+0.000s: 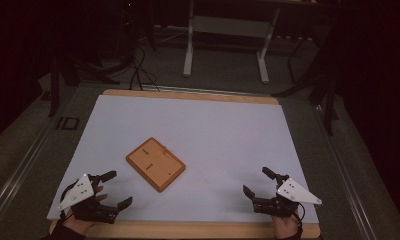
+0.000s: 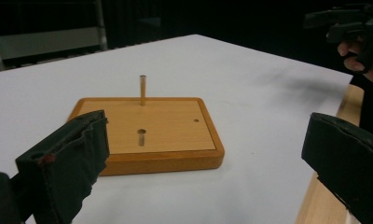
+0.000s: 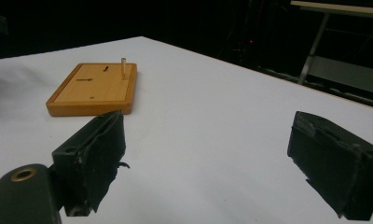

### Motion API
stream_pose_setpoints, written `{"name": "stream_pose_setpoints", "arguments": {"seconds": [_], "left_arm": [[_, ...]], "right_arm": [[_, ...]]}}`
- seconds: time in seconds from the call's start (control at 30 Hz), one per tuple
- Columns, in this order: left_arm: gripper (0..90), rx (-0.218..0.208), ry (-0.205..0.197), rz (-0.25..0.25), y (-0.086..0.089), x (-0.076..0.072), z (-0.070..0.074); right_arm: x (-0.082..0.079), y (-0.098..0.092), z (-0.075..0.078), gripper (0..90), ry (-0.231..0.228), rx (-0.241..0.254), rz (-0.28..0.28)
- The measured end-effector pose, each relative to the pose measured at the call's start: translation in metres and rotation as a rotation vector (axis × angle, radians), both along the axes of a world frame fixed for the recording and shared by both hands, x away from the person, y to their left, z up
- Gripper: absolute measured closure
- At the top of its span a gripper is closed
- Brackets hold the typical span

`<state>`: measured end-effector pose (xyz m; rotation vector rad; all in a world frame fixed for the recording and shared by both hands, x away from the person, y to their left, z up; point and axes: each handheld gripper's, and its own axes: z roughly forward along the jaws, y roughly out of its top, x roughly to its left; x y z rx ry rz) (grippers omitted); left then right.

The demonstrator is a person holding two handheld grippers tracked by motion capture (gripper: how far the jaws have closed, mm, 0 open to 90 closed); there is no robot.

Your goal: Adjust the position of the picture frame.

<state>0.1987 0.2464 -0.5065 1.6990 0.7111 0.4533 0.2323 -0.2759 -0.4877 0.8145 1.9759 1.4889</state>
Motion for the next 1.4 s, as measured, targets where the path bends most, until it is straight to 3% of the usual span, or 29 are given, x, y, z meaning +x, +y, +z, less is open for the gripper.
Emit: {"name": "stream_pose_setpoints", "arguments": {"seconds": [0.13,0.27,0.3,0.37,0.4,0.43,0.5,0.53,0.67,1.0,1.27,1.4], "left_arm": [[1.1,0.050,-0.017,0.024,0.002,0.001,0.001],[1.1,0.047,0.006,0.022,0.002,0.002,0.001],[1.1,0.034,0.063,0.014,-0.001,0.004,0.003],[1.1,0.036,0.070,0.011,-0.002,0.004,0.005],[1.1,0.036,0.089,0.008,-0.003,0.005,0.007],[1.1,0.014,0.139,-0.014,-0.004,0.008,0.010],[1.1,-0.002,0.144,-0.035,-0.003,0.008,0.012],[1.1,0.011,0.150,-0.046,-0.004,0.010,0.014],[1.1,0.058,0.140,-0.049,-0.008,0.013,0.018],[1.2,0.052,0.128,-0.073,-0.018,0.039,0.031],[1.2,0.094,0.121,-0.114,-0.037,0.061,0.029],[1.5,0.095,0.135,-0.111,-0.040,0.075,0.026]], "right_arm": [[0.000,-0.001,0.001,10.9,0.005,0.002,-0.008],[-0.001,-0.001,0.002,10.8,0.003,0.001,-0.012],[-0.002,-0.001,0.003,10.9,-0.007,0.008,-0.009],[-0.003,-0.001,0.004,10.9,-0.008,0.015,-0.007],[-0.003,-0.001,0.004,10.9,-0.008,0.015,-0.007],[-0.003,-0.001,0.005,10.9,-0.014,0.020,-0.008],[-0.004,-0.001,0.006,10.9,-0.016,0.027,-0.003],[-0.004,0.000,0.006,10.9,-0.015,0.025,-0.003],[-0.004,0.002,0.006,10.9,-0.013,0.019,0.002],[-0.003,0.004,0.005,10.8,-0.017,0.015,-0.001],[-0.003,0.004,0.005,10.9,-0.019,0.015,0.003],[-0.003,0.003,0.006,10.9,-0.020,0.016,0.004]]}}
